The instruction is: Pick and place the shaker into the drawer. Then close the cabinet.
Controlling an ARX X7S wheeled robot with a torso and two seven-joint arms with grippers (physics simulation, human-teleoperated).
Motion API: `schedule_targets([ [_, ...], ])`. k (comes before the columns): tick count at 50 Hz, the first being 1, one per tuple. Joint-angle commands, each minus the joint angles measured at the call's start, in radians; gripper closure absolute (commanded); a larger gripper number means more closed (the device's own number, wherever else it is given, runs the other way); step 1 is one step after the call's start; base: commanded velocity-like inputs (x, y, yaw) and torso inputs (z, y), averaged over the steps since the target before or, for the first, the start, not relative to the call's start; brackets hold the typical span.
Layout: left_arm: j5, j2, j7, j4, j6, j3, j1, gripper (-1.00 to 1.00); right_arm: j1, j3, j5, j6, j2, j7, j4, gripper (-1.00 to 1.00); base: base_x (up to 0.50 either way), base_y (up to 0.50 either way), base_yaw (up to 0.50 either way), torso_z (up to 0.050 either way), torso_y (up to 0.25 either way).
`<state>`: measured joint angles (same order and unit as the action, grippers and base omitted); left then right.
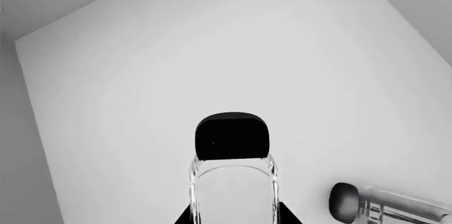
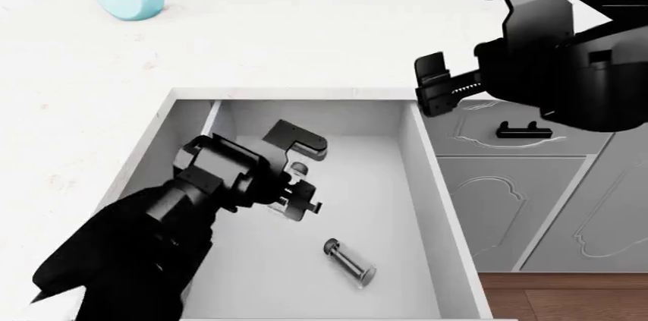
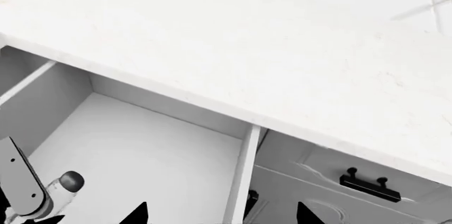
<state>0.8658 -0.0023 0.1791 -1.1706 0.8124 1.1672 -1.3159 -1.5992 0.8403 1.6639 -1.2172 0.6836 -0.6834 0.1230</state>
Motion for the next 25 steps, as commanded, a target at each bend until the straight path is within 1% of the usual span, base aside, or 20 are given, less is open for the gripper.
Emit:
schedule_targets([
  [1, 0.186, 0.002, -0.023, -0.066, -0.033, 0.213, 0.011, 1.0, 0.02, 0.007, -0.015, 0.016, 0.002, 0.011, 0.001, -1.0, 0.0, 0.0, 0.0, 0.0, 0.0],
  [9, 0.227, 0.002, -0.01, -0.067, -0.033, 0.263, 0.025, 1.0, 0.028, 0.012, -0.032, 0.026, 0.006, 0.028, 0.007, -1.0, 0.0, 0.0, 0.0, 0.0, 0.0],
  [21, 0.256, 0.002, -0.002, -0.064, -0.032, 0.295, 0.036, 1.0, 0.044, 0.023, -0.06, 0.044, 0.007, 0.054, 0.013, -1.0, 0.0, 0.0, 0.0, 0.0, 0.0],
  [22, 0.257, 0.002, -0.001, -0.064, -0.031, 0.296, 0.036, -1.0, 0.046, 0.024, -0.062, 0.045, 0.006, 0.055, 0.013, -1.0, 0.0, 0.0, 0.0, 0.0, 0.0],
  [25, 0.255, 0.002, -0.001, -0.068, -0.029, 0.3, 0.034, -1.0, 0.05, 0.028, -0.067, 0.048, 0.002, 0.058, 0.011, -1.0, 0.0, 0.0, 0.0, 0.0, 0.0],
])
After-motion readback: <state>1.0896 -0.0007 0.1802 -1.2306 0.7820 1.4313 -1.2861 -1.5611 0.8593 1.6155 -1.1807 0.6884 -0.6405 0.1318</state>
